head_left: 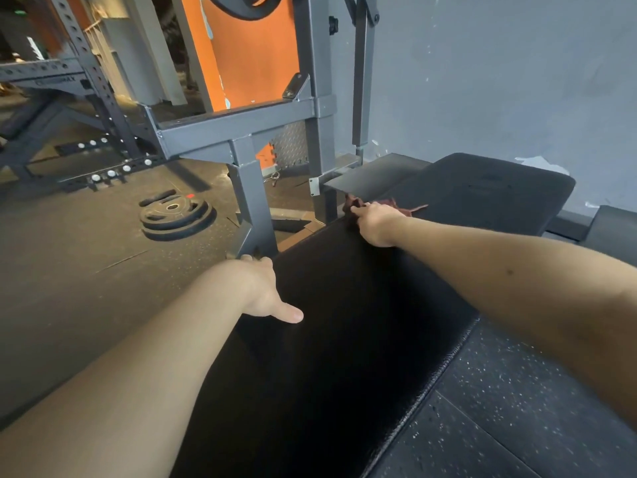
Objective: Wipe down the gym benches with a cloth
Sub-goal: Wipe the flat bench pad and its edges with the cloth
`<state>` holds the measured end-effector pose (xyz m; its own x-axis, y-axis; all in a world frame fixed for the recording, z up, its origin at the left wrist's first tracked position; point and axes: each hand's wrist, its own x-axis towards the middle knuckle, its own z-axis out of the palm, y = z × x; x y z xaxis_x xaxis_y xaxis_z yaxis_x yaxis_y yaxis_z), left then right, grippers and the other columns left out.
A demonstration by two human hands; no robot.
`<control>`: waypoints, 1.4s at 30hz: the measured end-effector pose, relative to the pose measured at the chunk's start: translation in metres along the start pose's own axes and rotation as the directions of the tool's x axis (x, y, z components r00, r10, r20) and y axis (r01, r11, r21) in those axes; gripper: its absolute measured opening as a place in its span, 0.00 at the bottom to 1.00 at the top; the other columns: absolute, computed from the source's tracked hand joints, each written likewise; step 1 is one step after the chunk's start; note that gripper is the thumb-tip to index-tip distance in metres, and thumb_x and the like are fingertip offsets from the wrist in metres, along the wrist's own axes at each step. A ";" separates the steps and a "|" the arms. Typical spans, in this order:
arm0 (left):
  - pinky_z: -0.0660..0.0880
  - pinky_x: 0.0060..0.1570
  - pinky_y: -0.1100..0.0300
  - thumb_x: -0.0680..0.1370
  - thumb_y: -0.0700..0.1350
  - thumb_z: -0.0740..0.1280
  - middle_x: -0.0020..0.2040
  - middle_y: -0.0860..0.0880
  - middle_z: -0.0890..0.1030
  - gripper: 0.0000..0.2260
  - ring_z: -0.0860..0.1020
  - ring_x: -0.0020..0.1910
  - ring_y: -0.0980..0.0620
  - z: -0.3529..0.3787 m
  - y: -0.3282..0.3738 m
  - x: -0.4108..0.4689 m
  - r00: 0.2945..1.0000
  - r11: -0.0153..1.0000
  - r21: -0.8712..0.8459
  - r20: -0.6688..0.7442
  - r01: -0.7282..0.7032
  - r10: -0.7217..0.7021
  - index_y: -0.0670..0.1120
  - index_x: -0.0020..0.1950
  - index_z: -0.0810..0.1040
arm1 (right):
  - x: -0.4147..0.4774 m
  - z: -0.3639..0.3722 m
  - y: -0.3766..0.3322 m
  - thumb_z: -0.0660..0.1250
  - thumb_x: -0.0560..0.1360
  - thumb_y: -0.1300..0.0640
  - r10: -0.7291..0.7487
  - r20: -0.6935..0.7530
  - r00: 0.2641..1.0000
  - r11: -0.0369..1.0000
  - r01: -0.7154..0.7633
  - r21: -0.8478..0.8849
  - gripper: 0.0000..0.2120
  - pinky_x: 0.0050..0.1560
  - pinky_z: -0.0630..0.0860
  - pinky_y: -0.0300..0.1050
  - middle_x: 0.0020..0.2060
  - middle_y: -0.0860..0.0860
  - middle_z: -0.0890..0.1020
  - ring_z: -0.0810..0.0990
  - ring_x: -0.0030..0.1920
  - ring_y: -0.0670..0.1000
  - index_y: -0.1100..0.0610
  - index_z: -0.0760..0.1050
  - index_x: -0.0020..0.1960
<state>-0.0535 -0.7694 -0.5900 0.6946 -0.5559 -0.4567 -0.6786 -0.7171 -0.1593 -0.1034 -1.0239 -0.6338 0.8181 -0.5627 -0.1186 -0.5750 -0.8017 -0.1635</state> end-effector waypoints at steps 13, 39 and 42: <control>0.68 0.73 0.46 0.74 0.70 0.68 0.83 0.42 0.52 0.50 0.62 0.78 0.40 0.000 0.001 0.001 0.999 1.000 -0.003 0.019 0.030 -0.030 0.46 0.84 0.49 | -0.058 0.033 -0.075 0.51 0.87 0.53 -0.434 0.065 0.898 0.900 0.430 0.067 0.24 0.79 0.42 0.51 0.82 0.53 0.51 0.45 0.82 0.54 0.48 0.54 0.83; 0.62 0.77 0.42 0.75 0.70 0.66 0.83 0.44 0.53 0.46 0.54 0.81 0.39 0.018 -0.006 -0.003 0.998 0.992 -0.120 -0.047 0.032 -0.038 0.47 0.84 0.53 | -0.080 0.026 -0.079 0.56 0.83 0.52 -0.191 -0.036 0.981 0.980 0.188 -0.072 0.24 0.78 0.54 0.59 0.78 0.59 0.64 0.59 0.78 0.61 0.53 0.63 0.79; 0.63 0.76 0.43 0.72 0.72 0.68 0.83 0.45 0.56 0.48 0.56 0.81 0.40 0.023 -0.009 -0.003 0.996 0.984 -0.179 -0.077 0.022 -0.036 0.48 0.83 0.56 | -0.110 0.038 -0.099 0.55 0.85 0.52 -0.354 0.002 0.935 0.933 0.354 -0.064 0.25 0.80 0.50 0.57 0.79 0.59 0.60 0.55 0.80 0.59 0.54 0.61 0.80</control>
<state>-0.0553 -0.7519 -0.6079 0.7350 -0.5604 -0.3816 -0.6097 -0.7926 -0.0103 -0.1365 -0.8745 -0.6418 0.9688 -0.2415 -0.0552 -0.2468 -0.9600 -0.1319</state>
